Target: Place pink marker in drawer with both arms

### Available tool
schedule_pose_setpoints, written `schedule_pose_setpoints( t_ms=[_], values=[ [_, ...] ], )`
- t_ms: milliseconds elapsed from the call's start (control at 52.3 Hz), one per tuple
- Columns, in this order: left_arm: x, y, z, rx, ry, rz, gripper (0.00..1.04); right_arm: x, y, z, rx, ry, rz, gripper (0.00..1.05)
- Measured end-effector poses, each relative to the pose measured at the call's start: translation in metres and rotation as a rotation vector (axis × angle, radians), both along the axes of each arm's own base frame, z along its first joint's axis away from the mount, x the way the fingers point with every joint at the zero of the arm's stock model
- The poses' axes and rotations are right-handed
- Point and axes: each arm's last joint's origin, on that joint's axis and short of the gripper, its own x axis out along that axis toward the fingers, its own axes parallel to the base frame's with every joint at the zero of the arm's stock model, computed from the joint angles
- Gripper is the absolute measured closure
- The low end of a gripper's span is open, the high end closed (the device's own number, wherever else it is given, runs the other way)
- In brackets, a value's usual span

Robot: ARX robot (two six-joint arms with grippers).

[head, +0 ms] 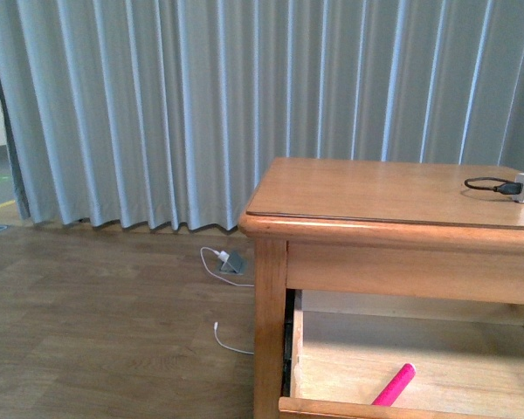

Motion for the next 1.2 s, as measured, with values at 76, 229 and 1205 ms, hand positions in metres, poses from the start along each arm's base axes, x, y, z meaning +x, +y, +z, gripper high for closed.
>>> schedule_pose_setpoints(
  t_ms=[76,229,1205],
  values=[
    [0.000,0.000,0.000,0.000,0.000,0.000,0.76,0.003,0.002,-0.004,-0.004,0.236,0.044,0.08],
    [0.000,0.000,0.000,0.000,0.000,0.000,0.49,0.015,0.009,-0.016,0.015,0.521,0.129,0.08],
    [0.000,0.000,0.000,0.000,0.000,0.000,0.06,0.193,0.057,-0.058,-0.021,0.608,0.011,0.08]
  ],
)
